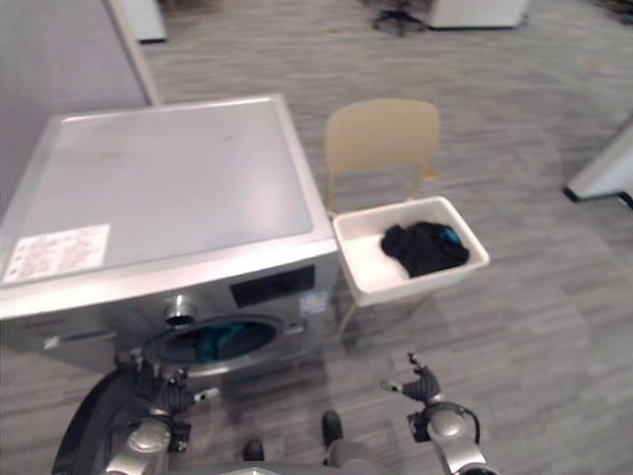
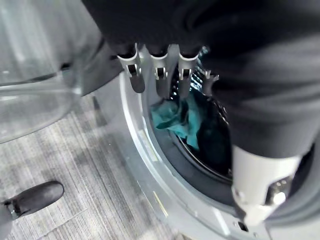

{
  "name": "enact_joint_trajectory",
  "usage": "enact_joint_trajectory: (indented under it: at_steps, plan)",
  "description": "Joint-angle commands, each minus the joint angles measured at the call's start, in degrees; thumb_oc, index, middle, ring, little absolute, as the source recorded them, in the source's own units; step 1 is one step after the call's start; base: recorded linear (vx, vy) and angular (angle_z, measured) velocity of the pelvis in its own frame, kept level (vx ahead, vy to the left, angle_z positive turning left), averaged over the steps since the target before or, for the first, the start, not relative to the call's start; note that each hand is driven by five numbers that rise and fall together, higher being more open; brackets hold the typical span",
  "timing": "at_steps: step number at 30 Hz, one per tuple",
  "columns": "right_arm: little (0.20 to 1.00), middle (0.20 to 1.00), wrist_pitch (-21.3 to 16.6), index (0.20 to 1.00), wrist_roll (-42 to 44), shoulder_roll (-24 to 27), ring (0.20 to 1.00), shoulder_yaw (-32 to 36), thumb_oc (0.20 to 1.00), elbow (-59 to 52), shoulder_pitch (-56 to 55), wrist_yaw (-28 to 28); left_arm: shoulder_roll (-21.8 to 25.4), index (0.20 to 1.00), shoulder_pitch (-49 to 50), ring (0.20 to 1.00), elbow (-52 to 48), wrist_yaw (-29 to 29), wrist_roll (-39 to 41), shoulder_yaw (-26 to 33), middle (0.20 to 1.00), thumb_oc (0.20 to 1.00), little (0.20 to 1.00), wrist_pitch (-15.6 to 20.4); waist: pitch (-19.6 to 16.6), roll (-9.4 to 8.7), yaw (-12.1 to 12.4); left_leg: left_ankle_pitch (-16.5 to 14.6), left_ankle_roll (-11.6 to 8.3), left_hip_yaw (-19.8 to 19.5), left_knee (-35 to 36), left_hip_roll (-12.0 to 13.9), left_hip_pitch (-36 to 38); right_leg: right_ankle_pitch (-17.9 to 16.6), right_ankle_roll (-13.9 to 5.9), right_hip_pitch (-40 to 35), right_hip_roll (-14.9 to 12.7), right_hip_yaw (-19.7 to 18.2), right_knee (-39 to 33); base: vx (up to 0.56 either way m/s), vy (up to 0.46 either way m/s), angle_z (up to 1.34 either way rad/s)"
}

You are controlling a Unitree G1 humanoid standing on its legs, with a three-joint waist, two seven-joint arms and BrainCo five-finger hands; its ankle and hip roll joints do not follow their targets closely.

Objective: Grab the laundry basket,head to the washer,open it,put in the laundry and shut it.

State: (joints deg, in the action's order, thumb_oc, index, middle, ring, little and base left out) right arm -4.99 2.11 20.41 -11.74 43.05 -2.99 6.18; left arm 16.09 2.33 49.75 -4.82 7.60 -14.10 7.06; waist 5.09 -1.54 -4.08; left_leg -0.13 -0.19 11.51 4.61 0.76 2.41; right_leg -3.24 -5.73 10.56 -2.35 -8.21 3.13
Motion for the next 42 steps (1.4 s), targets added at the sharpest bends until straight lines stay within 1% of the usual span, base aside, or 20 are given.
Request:
enact_joint_trajectory:
  at_steps: [1,2,3,7,8,12,13,15,17,20,22,23,24,27,30,35,38,39,40,42]
  plan:
    - [1.0,1.0,-1.1,1.0,-1.2,0.4,1.0,1.7,1.0,-2.0,2.0,1.1,0.8,1.0,-3.0,1.0,-0.8,-1.2,-2.9,0.9,1.0,1.0,1.0,1.9,2.5,-0.58,-0.3,-4.3,0.65,0.3,-1.4,-2.0,-0.2,-2.5,-3.85,-1.7,1.8,2.2,-4.0,-0.1,-0.075,-1.75]
    - [1.0,1.0,-1.4,1.0,-0.8,-0.3,1.0,2.3,1.0,-3.5,1.6,1.3,1.0,1.0,-4.2,1.0,-1.3,-1.6,-3.4,0.4,1.0,1.0,1.0,1.9,2.9,0.01,-0.2,-4.6,0.56,3.8,-1.3,-0.9,0.1,-2.1,-3.49,0.0,0.2,9.1,-3.0,-0.05,-0.066,-1.48]
    - [1.0,1.0,-1.4,1.0,-0.8,-0.3,1.0,2.3,1.0,-3.5,1.6,1.3,1.0,1.0,-4.2,1.0,-1.3,-1.6,-3.4,0.5,1.0,1.0,1.0,1.9,2.8,-0.08,-0.2,-4.4,0.54,3.8,-1.3,-1.0,-0.1,-2.2,-3.46,0.2,0.1,9.1,-3.0,-0.04,-0.11,-1.37]
    - [1.0,1.0,-2.0,1.0,-0.5,-1.5,1.0,2.8,1.0,-3.9,1.0,2.7,1.6,1.0,-4.9,1.0,-3.9,-1.7,-4.2,-0.5,1.0,1.0,1.0,1.8,2.7,1.61,1.5,-6.0,-0.47,12.0,-1.7,2.2,2.8,2.2,-2.58,-1.7,-6.3,33.4,0.2,0.08,-0.133,-1.43]
    - [1.0,1.0,-1.5,1.0,-0.2,-2.0,1.0,3.1,1.0,-3.5,0.1,2.7,1.4,1.0,-4.7,1.0,-3.8,-1.4,-5.1,-1.1,1.0,1.0,1.0,1.5,2.2,1.55,0.8,-7.1,-0.56,15.0,-2.8,2.5,4.0,2.6,-2.04,-2.6,-6.8,34.4,0.1,0.15,-0.193,-1.41]
    - [1.0,1.0,-1.5,1.0,1.1,-2.2,1.0,4.0,1.0,-2.6,-1.1,2.8,0.5,1.0,-4.6,1.0,-2.9,-1.1,-5.5,-1.8,1.0,1.0,1.0,1.6,1.8,2.21,-0.1,-8.8,-1.58,16.6,-7.7,3.8,4.2,3.1,-1.62,-3.1,-6.1,31.9,-0.8,0.15,-0.141,-1.09]
    - [1.0,1.0,-1.7,1.0,2.8,-2.2,1.0,4.6,1.0,-1.8,-1.8,3.4,-0.7,1.0,-4.9,1.0,-3.2,-0.9,-4.9,-2.4,1.0,1.0,1.0,1.8,2.7,2.4,-0.7,-7.5,-3.33,17.6,-18.9,8.2,1.9,3.9,-0.28,-5.5,-4.9,30.9,-2.4,0.17,-0.277,-0.4]
    - [1.0,1.0,-1.7,1.0,3.8,-2.0,1.0,4.2,1.0,-1.1,-1.3,3.8,-1.5,1.0,-4.5,1.0,-4.0,-1.1,-3.3,-2.8,1.0,1.0,1.0,2.0,4.1,2.53,0.5,-4.2,-4.18,13.2,-26.4,9.7,-1.2,5.3,1.43,-7.7,-3.0,29.5,-3.6,0.18,-0.25,-0.5]
    - [1.0,1.0,-1.6,1.0,4.3,-1.9,1.0,3.9,1.0,-1.1,-0.5,3.9,-2.1,1.0,-4.3,1.0,-4.5,-1.4,-2.4,-3.4,1.0,1.0,1.0,2.2,5.0,2.18,1.7,-5.4,-3.63,6.6,-28.2,6.9,-6.2,5.9,1.79,-9.0,-2.4,27.3,-4.7,0.16,-0.08,-1.04]
    - [1.0,1.0,-1.5,1.0,5.1,-2.2,1.0,3.5,1.0,-0.8,-0.5,3.5,-2.9,1.0,-3.9,1.0,-3.3,-1.5,-3.0,-4.2,1.0,1.0,1.0,1.7,5.4,1.17,2.7,-7.5,-2.53,3.3,-23.2,4.2,-10.0,6.5,1.04,-10.8,-2.7,24.3,-5.3,0.16,-0.003,-0.85]
    - [1.0,1.0,-1.6,1.0,4.6,-2.1,1.0,3.1,1.0,-0.7,-0.3,3.8,-3.2,1.0,-3.5,1.0,-3.3,-1.7,-3.2,-4.3,1.0,1.0,1.0,1.6,5.3,1.09,3.5,-2.5,-2.25,2.0,-16.1,1.8,-12.0,6.1,0.96,-11.6,-1.9,23.6,-5.9,0.15,0.014,-0.48]
    - [1.0,1.0,-1.6,1.0,4.6,-2.1,1.0,3.1,1.0,-0.7,-0.3,3.8,-3.2,1.0,-3.5,1.0,-3.3,-1.7,-3.2,-4.3,1.0,1.0,1.0,1.6,5.3,1.05,3.5,-2.5,-2.25,2.0,-15.9,1.8,-11.9,6.1,0.94,-11.7,-1.9,23.6,-5.9,0.28,0.018,-0.26]
    - [1.0,1.0,-1.5,1.0,4.5,-1.8,1.0,2.9,1.0,-0.3,0.0,4.1,-3.0,1.0,-3.1,1.0,-3.8,-1.6,-2.9,-4.1,1.0,1.0,1.0,1.7,5.3,1.69,4.4,2.2,-3.18,2.1,-9.9,1.0,-14.0,7.1,0.8,-13.6,-0.2,22.6,-6.4,0.32,0.021,-0.08]
    - [1.0,1.0,-1.3,1.0,4.2,-1.5,1.0,3.0,1.0,-0.6,-0.4,4.4,-2.7,1.0,-2.8,1.0,-4.2,-1.8,-2.9,-3.7,1.0,1.0,1.0,1.6,5.2,2.14,5.0,4.2,-4.21,5.9,-4.7,1.5,-15.3,9.4,0.57,-16.1,0.8,22.5,-6.6,0.28,0.05,-0.09]
    - [1.0,1.0,-0.9,1.0,3.0,-1.6,1.0,2.7,1.0,-1.0,-1.2,4.1,-2.5,1.0,-1.5,1.0,-4.5,-1.8,-2.8,-2.7,1.0,1.0,1.0,1.6,4.3,2.06,5.5,5.8,-3.19,8.7,-1.5,1.9,-13.3,11.2,0.04,-18.7,1.4,23.0,-6.1,0.4,0.147,0.28]
    - [1.0,1.0,-0.9,1.0,1.3,-2.6,1.0,1.1,1.0,-0.2,0.0,3.2,-0.9,1.0,-0.2,1.0,-5.5,-1.7,-1.7,-1.0,1.0,1.0,1.0,1.7,2.6,-1.24,8.3,2.7,-0.83,9.4,-5.4,0.9,-12.7,13.2,-1.92,-19.0,-1.6,24.8,1.2,0.28,0.103,-0.01]
    - [1.0,1.0,-1.0,1.0,0.9,-2.7,1.0,0.7,1.0,-1.0,1.0,2.7,0.3,1.0,-0.4,1.0,-6.5,-1.9,-1.6,-0.7,1.0,1.0,1.0,1.6,3.3,-2.28,8.8,1.0,0.42,8.9,-6.4,0.3,-12.1,11.1,-3.73,-15.9,-3.7,25.4,10.5,0.14,0.089,0.2]
    - [1.0,1.0,-1.2,1.0,0.8,-2.9,1.0,0.4,1.0,-2.1,2.0,2.8,1.2,1.0,-1.0,1.0,-6.4,-2.3,-1.7,-0.2,1.0,1.0,1.0,1.6,4.2,-2.42,8.8,-0.7,1.65,7.3,-7.1,-0.3,-10.7,9.1,-5.46,-11.8,-5.3,25.7,17.6,0.16,-0.004,0.55]
    - [1.0,1.0,-1.6,1.0,0.7,-2.8,1.0,0.1,1.0,-3.1,2.6,2.6,1.4,1.0,-1.1,1.0,-6.4,-2.8,-1.8,0.1,1.0,1.0,1.0,1.9,4.3,-1.37,9.0,-0.4,2.14,5.3,-6.3,-0.1,-9.0,8.6,-3.49,-8.9,-5.3,26.0,17.7,0.16,-0.008,0.83]
    - [1.0,1.0,-1.6,1.0,0.5,-2.6,1.0,0.0,1.0,-3.6,2.8,2.5,1.4,1.0,-1.1,1.0,-6.2,-2.9,-1.8,0.2,1.0,1.0,1.0,2.0,4.4,-0.82,8.8,-0.5,2.13,3.6,-5.5,-0.3,-7.9,9.6,-2.71,-7.6,-4.9,25.5,16.6,0.13,-0.038,0.98]
